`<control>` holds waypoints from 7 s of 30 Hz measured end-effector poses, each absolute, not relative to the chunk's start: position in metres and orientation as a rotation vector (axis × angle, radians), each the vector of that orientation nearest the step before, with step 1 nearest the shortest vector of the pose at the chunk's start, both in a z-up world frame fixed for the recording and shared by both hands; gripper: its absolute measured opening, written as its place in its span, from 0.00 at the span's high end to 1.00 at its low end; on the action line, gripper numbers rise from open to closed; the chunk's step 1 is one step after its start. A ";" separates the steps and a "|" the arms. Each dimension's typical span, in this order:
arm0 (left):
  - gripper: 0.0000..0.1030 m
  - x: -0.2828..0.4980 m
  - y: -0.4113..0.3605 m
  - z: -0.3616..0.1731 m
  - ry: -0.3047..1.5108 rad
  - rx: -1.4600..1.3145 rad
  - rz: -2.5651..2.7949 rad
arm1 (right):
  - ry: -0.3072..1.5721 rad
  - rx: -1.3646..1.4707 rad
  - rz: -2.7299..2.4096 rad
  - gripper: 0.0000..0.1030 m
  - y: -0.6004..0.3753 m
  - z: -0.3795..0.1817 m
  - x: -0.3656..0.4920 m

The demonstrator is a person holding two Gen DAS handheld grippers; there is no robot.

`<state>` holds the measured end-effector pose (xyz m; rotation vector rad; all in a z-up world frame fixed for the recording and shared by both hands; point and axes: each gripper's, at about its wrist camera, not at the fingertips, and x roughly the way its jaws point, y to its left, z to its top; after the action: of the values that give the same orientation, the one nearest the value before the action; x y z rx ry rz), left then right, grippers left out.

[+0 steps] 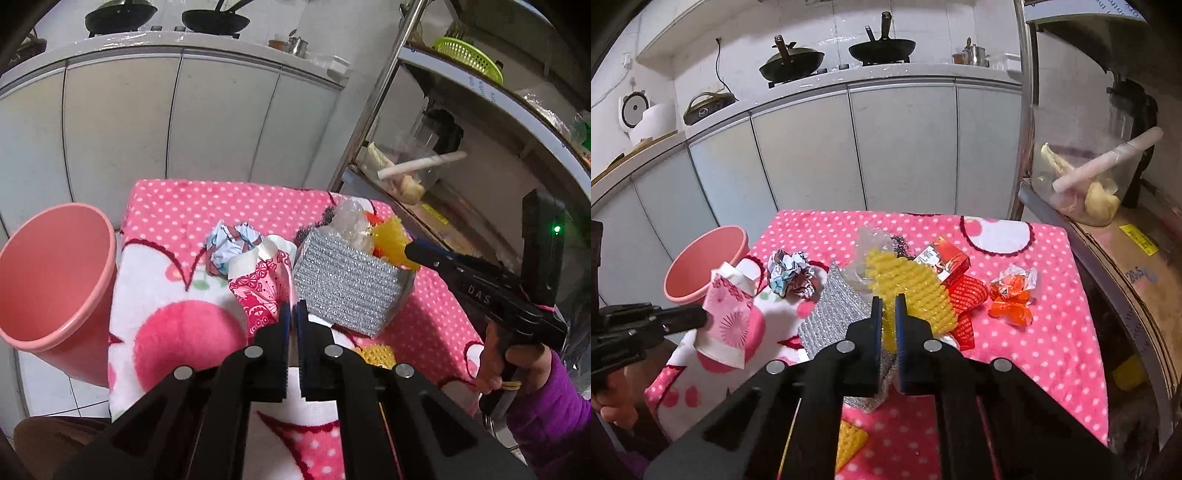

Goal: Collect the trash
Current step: 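Grasp the pink-white paper wrapper with the left tool while the right tool grasps the yellow foam net, then carry both items over the pink bucket and open both tools to drop them, then move both tools back over the table toward the remaining trash, then grasp the crumpled blue-white paper ball with the left tool while the right tool grasps the red mesh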

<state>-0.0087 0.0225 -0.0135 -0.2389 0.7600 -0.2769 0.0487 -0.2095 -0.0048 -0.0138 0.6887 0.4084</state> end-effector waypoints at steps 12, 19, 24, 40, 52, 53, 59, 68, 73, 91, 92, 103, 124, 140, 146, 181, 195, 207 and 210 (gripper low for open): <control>0.97 -0.024 0.049 0.020 0.631 -0.248 -0.245 | 0.550 0.079 0.491 0.95 -0.207 0.067 0.021; 0.97 -0.033 0.103 0.034 0.562 -0.264 -0.107 | 0.557 0.066 0.689 0.95 -0.128 0.079 0.032; 0.97 -0.036 0.154 0.037 0.540 -0.282 0.028 | 0.600 0.069 0.849 0.95 -0.051 0.075 0.045; 0.97 -0.003 0.250 -0.029 0.669 -0.310 0.256 | 0.786 0.028 1.011 0.95 0.112 0.007 0.098; 0.95 0.018 0.265 -0.063 0.741 -0.349 0.281 | 0.873 -0.046 0.944 0.94 0.144 -0.029 0.114; 0.94 0.019 0.266 -0.063 0.740 -0.350 0.285 | 0.881 -0.050 0.940 0.94 0.146 -0.031 0.115; 0.68 0.015 0.264 -0.054 0.715 -0.338 0.293 | 0.894 -0.044 0.949 0.93 0.144 -0.028 0.119; 0.68 -0.007 0.246 -0.019 0.647 -0.330 0.275 | 0.832 -0.024 0.973 0.71 0.111 0.002 0.098; 0.68 -0.025 0.229 0.004 0.604 -0.323 0.258 | 0.773 -0.004 0.954 0.71 0.079 0.021 0.084; 0.64 -0.060 0.127 0.050 0.527 -0.250 0.094 | 0.597 -0.006 0.800 0.71 -0.072 0.059 0.006; 0.64 -0.060 0.122 0.050 0.524 -0.249 0.085 | 0.596 -0.004 0.789 0.71 -0.078 0.059 0.004; 0.64 -0.045 0.060 0.035 0.585 -0.208 -0.023 | 0.609 0.029 0.617 0.71 -0.162 0.039 -0.007; 0.64 -0.011 -0.006 -0.018 0.771 -0.160 -0.206 | 0.735 0.135 0.344 0.71 -0.281 -0.023 -0.002; 0.58 0.049 0.003 -0.015 0.778 -0.169 -0.167 | 0.795 0.202 0.364 0.71 -0.285 -0.043 0.024; 0.58 0.085 0.016 -0.026 0.792 -0.166 -0.088 | 0.798 0.221 0.368 0.71 -0.286 -0.044 0.036; 0.67 0.052 0.028 -0.026 0.740 -0.249 -0.146 | 0.946 0.305 0.369 0.71 -0.262 -0.072 0.133; 0.67 0.027 0.030 -0.013 0.703 -0.254 -0.160 | 0.824 0.308 0.356 0.97 -0.276 -0.047 0.098; 0.67 0.005 0.026 0.004 0.652 -0.234 -0.174 | 0.693 0.275 0.345 0.98 -0.284 -0.002 0.052; 0.67 0.001 0.025 0.008 0.642 -0.232 -0.175 | 0.664 0.262 0.352 0.98 -0.281 0.009 0.044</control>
<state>0.0011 0.0249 0.0076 -0.2319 0.6424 -0.1749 0.0440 -0.2810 0.0093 0.2625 0.6642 0.3517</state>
